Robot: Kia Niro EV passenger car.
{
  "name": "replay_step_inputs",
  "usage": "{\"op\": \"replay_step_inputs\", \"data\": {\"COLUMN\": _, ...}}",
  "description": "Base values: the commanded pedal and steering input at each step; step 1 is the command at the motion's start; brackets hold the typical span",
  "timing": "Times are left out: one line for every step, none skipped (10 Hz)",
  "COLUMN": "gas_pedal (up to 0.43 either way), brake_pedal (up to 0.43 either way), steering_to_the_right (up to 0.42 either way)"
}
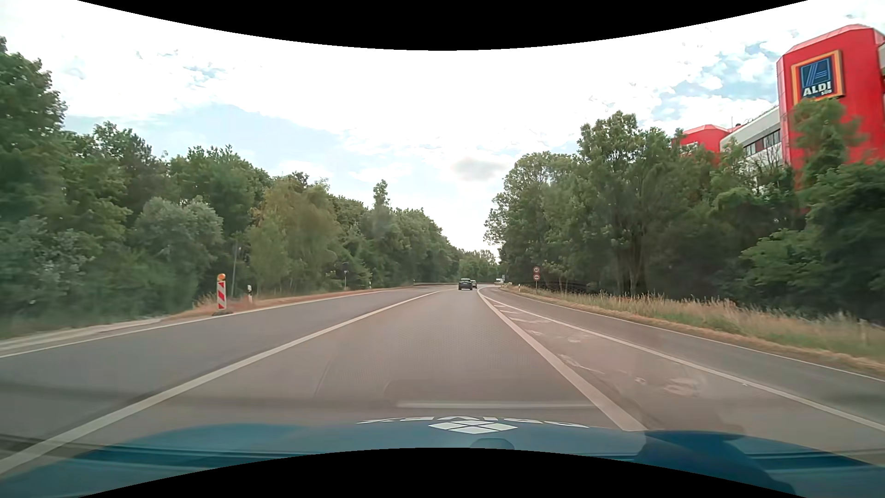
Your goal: Follow the waypoints while adhering to traffic rules and regulations
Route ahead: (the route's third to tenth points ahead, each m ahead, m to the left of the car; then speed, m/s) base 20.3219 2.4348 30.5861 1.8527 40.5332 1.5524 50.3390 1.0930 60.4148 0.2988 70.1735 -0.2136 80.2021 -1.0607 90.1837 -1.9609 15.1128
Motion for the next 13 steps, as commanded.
{"op": "replay_step_inputs", "data": {"gas_pedal": 0.228, "brake_pedal": 0.000, "steering_to_the_right": 0.005}}
{"op": "replay_step_inputs", "data": {"gas_pedal": 0.220, "brake_pedal": 0.000, "steering_to_the_right": 0.005}}
{"op": "replay_step_inputs", "data": {"gas_pedal": 0.220, "brake_pedal": 0.000, "steering_to_the_right": 0.003}}
{"op": "replay_step_inputs", "data": {"gas_pedal": 0.220, "brake_pedal": 0.000, "steering_to_the_right": 0.003}}
{"op": "replay_step_inputs", "data": {"gas_pedal": 0.220, "brake_pedal": 0.000, "steering_to_the_right": 0.003}}
{"op": "replay_step_inputs", "data": {"gas_pedal": 0.197, "brake_pedal": 0.000, "steering_to_the_right": 0.003}}
{"op": "replay_step_inputs", "data": {"gas_pedal": 0.197, "brake_pedal": 0.000, "steering_to_the_right": 0.003}}
{"op": "replay_step_inputs", "data": {"gas_pedal": 0.197, "brake_pedal": 0.000, "steering_to_the_right": 0.003}}
{"op": "replay_step_inputs", "data": {"gas_pedal": 0.197, "brake_pedal": 0.000, "steering_to_the_right": 0.003}}
{"op": "replay_step_inputs", "data": {"gas_pedal": 0.197, "brake_pedal": 0.000, "steering_to_the_right": 0.003}}
{"op": "replay_step_inputs", "data": {"gas_pedal": 0.197, "brake_pedal": 0.000, "steering_to_the_right": 0.004}}
{"op": "replay_step_inputs", "data": {"gas_pedal": 0.197, "brake_pedal": 0.000, "steering_to_the_right": 0.003}}
{"op": "replay_step_inputs", "data": {"gas_pedal": 0.197, "brake_pedal": 0.000, "steering_to_the_right": 0.004}}
